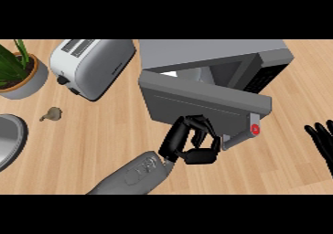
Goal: Pick up the milk, place it into the microwave and close the microwave
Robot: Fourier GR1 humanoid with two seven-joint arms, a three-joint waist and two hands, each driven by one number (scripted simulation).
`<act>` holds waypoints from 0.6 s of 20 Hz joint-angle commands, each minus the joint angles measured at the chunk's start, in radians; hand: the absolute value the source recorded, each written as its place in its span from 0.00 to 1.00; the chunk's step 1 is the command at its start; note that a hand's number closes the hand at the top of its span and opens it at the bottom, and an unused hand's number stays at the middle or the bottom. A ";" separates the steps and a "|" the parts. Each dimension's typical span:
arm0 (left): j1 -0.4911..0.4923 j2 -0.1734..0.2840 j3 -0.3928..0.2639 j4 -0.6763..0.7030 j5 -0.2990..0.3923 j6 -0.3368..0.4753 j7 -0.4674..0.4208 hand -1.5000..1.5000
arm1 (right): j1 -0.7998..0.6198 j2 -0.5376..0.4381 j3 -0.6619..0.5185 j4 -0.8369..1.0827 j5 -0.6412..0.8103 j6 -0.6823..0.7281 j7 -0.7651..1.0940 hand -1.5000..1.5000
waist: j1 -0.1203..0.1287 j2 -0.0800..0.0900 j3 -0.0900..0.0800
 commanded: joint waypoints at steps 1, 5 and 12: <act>-0.045 -0.003 0.035 -0.002 0.090 0.107 -0.020 1.00 | -0.025 -0.035 -0.010 -0.020 -0.013 0.010 0.035 0.00 | -0.026 0.008 -0.001; -0.106 -0.004 0.045 0.042 0.149 0.149 -0.022 1.00 | -0.049 -0.058 -0.038 -0.047 -0.050 0.012 0.049 0.00 | -0.046 0.011 0.000; -0.201 -0.004 0.075 0.108 0.239 0.219 0.024 0.00 | -0.156 -0.164 -0.163 -0.089 0.040 -0.044 0.034 0.00 | -0.094 0.018 0.000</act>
